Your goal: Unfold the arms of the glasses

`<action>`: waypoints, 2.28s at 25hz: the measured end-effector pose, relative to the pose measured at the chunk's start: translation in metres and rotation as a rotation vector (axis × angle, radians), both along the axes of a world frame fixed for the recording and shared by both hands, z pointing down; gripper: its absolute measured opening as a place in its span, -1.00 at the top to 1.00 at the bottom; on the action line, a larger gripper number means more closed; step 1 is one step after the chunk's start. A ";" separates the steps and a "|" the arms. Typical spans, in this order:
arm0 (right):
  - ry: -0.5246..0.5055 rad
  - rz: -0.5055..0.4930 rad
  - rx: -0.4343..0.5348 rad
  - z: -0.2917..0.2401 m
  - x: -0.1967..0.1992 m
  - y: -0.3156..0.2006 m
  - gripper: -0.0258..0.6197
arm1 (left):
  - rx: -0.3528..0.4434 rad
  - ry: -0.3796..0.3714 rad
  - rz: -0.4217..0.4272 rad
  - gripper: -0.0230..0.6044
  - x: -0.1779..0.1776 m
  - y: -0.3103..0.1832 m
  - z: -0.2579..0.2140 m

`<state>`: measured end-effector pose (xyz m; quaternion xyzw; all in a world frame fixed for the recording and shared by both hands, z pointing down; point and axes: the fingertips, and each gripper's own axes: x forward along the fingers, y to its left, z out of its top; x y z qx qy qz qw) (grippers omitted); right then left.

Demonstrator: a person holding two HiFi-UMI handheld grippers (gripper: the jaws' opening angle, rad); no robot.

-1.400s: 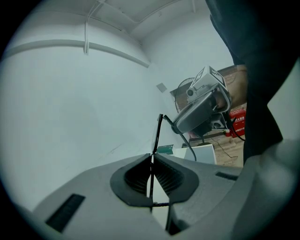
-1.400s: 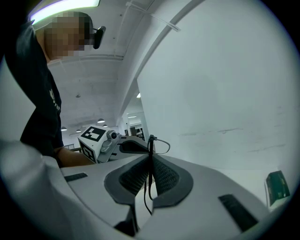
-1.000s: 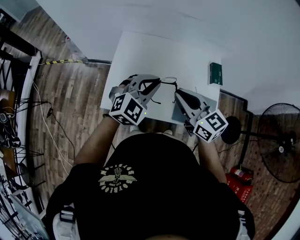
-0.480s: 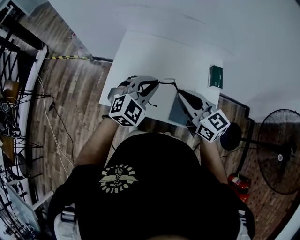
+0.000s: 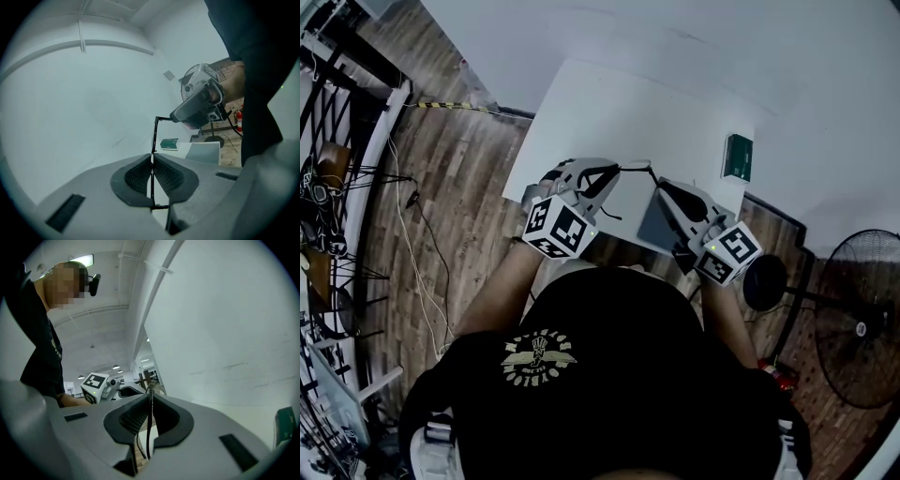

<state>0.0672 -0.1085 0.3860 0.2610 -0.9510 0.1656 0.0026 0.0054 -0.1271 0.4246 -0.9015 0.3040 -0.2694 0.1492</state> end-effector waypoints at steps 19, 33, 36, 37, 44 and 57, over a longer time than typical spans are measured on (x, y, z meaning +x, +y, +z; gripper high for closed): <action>-0.102 0.245 0.174 -0.045 0.046 -0.012 0.70 | -0.124 0.629 -0.300 0.86 -0.072 -0.020 -0.040; 0.031 0.439 0.304 -0.059 0.045 -0.003 0.92 | -0.039 0.868 -0.236 0.86 -0.139 -0.030 -0.083; 0.061 0.478 0.317 -0.060 0.040 -0.002 0.92 | -0.039 0.908 -0.230 0.86 -0.156 -0.034 -0.086; 0.069 0.490 0.317 -0.061 0.038 -0.001 0.92 | -0.044 0.917 -0.228 0.86 -0.161 -0.035 -0.087; 0.114 0.532 0.303 -0.060 0.021 -0.003 0.92 | -0.070 0.919 -0.197 0.86 -0.176 -0.047 -0.079; 0.179 0.637 0.275 -0.054 0.008 -0.005 0.92 | -0.108 0.867 -0.054 0.86 -0.173 -0.058 -0.066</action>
